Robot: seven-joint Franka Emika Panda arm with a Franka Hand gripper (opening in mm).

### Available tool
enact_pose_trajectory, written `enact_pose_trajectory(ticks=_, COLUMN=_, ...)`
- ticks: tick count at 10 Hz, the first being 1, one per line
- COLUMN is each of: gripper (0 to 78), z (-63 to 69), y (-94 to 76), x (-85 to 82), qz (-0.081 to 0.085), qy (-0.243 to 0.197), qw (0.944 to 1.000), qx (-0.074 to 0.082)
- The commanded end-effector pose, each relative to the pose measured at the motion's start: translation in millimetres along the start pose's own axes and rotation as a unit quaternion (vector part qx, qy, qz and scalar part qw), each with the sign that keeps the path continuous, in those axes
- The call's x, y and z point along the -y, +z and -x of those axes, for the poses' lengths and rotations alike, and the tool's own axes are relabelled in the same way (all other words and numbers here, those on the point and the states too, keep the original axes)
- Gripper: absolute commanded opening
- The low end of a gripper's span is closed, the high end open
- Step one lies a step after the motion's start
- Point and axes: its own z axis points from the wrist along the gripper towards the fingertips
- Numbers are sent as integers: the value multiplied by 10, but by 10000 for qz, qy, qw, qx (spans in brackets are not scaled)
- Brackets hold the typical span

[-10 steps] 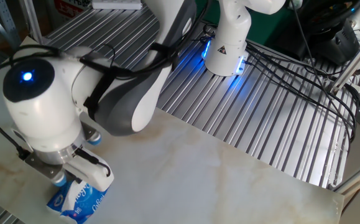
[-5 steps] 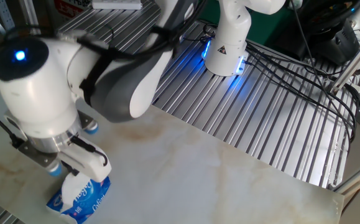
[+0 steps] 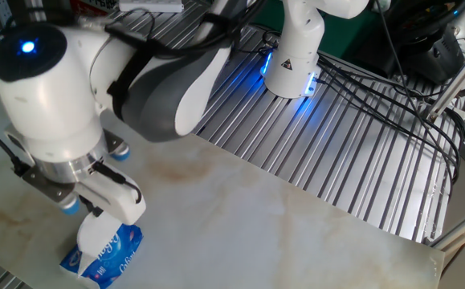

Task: Pull out a napkin

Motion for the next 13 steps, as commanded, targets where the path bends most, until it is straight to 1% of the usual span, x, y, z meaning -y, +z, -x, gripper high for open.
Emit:
enact_pose_trajectory(ticks=1, gripper=11, z=-58, y=-145, x=-14, qz=-52, qy=39, qw=10000, qx=7)
enact_pose_trajectory(ticks=2, gripper=11, z=-65, y=-157, x=-19, qz=-58, qy=44, qw=10000, qx=8)
enact_pose_trajectory(ticks=4, gripper=11, z=-111, y=-249, x=-29, qz=-87, qy=71, qw=9999, qx=9)
enact_pose_trajectory(ticks=5, gripper=11, z=-115, y=-263, x=-29, qz=-90, qy=73, qw=9999, qx=7)
enact_pose_trajectory(ticks=6, gripper=11, z=-132, y=-347, x=-42, qz=-95, qy=90, qw=9999, qx=-19)
enact_pose_trajectory(ticks=8, gripper=11, z=-154, y=-406, x=-65, qz=-105, qy=116, qw=9999, qx=-28)
enact_pose_trajectory(ticks=10, gripper=11, z=-176, y=-436, x=-86, qz=-103, qy=133, qw=9999, qx=-27)
enact_pose_trajectory(ticks=13, gripper=11, z=-222, y=-491, x=-158, qz=-96, qy=153, qw=9998, qx=-51)
